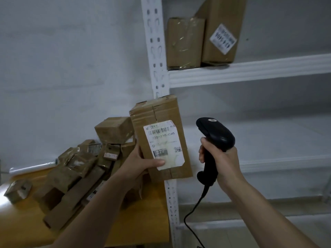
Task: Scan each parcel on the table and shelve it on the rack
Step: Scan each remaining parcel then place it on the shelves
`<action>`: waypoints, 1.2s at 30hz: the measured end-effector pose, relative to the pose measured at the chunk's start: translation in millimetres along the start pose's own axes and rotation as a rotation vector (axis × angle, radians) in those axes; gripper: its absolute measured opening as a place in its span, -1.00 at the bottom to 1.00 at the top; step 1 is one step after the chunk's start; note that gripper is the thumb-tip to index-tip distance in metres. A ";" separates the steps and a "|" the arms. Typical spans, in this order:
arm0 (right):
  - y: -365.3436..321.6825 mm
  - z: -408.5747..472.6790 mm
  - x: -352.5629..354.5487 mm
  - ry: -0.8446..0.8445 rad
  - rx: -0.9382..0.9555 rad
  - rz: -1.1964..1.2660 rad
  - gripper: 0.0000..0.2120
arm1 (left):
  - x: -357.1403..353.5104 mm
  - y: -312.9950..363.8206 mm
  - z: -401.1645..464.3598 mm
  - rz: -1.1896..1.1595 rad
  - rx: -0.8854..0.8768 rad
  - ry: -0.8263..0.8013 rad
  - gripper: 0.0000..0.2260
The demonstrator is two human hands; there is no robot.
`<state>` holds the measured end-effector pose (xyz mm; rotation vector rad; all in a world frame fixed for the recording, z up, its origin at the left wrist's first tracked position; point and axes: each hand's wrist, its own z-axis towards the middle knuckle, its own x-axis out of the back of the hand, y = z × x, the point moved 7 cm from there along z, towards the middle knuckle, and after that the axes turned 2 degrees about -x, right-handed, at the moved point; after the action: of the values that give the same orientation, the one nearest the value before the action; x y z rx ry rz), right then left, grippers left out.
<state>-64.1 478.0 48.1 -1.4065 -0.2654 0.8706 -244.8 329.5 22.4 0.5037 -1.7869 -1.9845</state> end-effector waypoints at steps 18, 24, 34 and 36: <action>-146.1 6.2 140.3 0.164 0.417 0.060 -0.89 | -184.8 144.2 55.8 0.192 -0.290 0.211 -0.13; -187.8 19.1 149.9 0.090 0.504 0.063 -0.78 | -222.8 203.6 80.0 0.346 -0.367 0.285 -0.11; -242.6 81.0 141.5 0.060 0.407 0.153 -0.76 | -251.5 303.6 109.6 0.620 -0.447 0.525 -0.24; -246.1 92.6 138.1 0.037 0.377 0.186 -0.81 | -254.8 308.9 117.4 0.673 -0.388 0.545 -0.33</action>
<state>60.9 657.4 249.1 -1.1043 0.0590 0.9875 -70.7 538.0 339.2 0.2319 -1.0162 -1.4699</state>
